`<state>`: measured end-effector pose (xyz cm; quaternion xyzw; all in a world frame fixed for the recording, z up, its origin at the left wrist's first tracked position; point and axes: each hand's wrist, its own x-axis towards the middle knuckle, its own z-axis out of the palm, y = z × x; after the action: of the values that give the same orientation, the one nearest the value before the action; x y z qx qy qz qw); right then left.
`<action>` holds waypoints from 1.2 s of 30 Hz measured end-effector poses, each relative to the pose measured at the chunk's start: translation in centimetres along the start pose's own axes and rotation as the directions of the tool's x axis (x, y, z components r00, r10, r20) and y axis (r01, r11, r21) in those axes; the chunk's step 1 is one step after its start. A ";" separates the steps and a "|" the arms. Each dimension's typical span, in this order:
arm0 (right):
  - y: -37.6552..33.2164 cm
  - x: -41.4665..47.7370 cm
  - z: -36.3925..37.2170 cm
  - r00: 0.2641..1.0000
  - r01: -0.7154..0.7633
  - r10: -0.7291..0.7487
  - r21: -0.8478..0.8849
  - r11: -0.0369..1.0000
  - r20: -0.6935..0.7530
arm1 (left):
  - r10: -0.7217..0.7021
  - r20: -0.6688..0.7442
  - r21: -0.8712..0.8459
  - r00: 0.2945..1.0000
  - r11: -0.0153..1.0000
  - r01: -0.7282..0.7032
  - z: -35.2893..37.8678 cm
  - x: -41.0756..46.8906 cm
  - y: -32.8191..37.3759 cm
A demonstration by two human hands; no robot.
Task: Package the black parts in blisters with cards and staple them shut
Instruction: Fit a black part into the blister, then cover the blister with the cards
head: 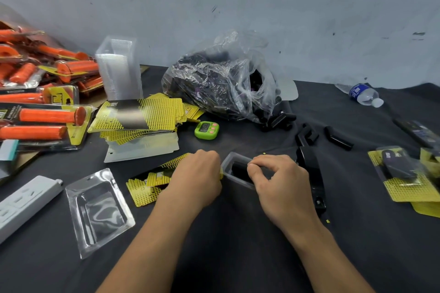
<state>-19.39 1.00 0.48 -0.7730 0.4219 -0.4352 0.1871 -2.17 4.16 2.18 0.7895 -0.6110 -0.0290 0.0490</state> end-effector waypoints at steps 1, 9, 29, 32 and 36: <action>-0.1 0.0 0.0 1.000 0.005 -0.005 0.004 1.000 0.000 | -0.015 -0.037 0.000 0.999 1.000 0.015 0.1 0.0 -0.1; -1.2 -0.3 0.0 0.998 0.056 -0.057 0.104 0.993 0.001 | 0.022 -0.712 -0.107 0.701 0.984 -0.140 -1.0 -1.1 1.1; 2.4 2.2 -5.2 0.933 -0.284 0.313 0.170 0.944 -0.177 | 0.289 -0.173 -0.241 0.941 0.914 -0.325 3.0 2.1 2.3; 2.4 2.2 -5.2 0.944 -0.306 0.320 0.147 0.941 -0.083 | 0.192 -0.276 -0.211 0.942 0.944 -0.255 2.6 2.3 0.9; 2.7 2.3 -5.9 0.963 -0.235 0.235 0.015 0.972 -0.135 | 0.058 -0.315 -0.316 0.947 0.935 -0.163 2.5 2.1 -0.7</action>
<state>-25.04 -1.94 3.17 -0.6861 0.5226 -0.4614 0.2078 -1.24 2.19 -0.32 0.7285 -0.6261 -0.0100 0.2779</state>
